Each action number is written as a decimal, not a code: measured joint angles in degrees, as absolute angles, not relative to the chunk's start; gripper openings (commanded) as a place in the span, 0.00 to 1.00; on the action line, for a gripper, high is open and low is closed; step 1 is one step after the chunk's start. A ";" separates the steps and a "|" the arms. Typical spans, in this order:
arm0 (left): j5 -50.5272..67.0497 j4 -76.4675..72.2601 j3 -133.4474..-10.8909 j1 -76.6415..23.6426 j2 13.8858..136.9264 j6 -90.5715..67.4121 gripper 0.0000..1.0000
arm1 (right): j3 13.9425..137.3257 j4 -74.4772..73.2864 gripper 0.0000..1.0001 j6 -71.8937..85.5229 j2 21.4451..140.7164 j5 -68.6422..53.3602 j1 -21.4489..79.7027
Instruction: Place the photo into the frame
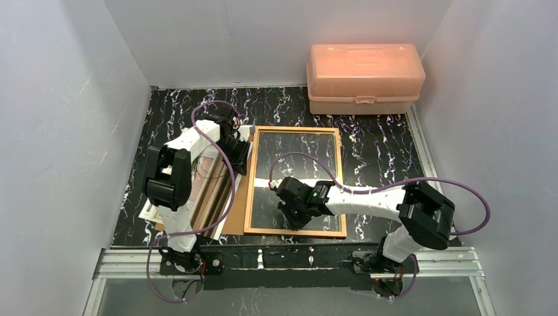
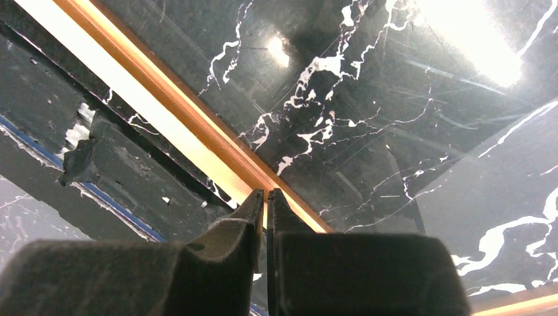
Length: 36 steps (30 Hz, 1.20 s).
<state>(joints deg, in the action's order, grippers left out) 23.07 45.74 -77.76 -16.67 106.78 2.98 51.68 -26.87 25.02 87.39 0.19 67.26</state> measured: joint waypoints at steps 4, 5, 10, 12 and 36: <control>23.05 45.74 -77.76 -16.64 106.78 2.98 0.14 | 51.70 -26.57 0.14 24.38 87.77 -0.21 67.26; 23.05 45.71 -77.76 -16.60 106.78 2.98 0.14 | 51.70 -26.55 0.14 24.16 87.81 -0.21 67.26; 23.05 45.71 -77.76 -16.62 106.78 2.96 0.14 | 52.07 -26.59 0.13 23.62 88.14 0.38 67.26; 23.05 45.71 -77.76 -16.60 106.78 2.96 0.14 | 52.10 -26.48 0.14 23.57 88.14 0.69 67.37; 22.94 45.71 -77.76 -16.60 106.78 2.81 0.13 | 50.74 -24.73 0.12 22.31 89.19 6.90 67.99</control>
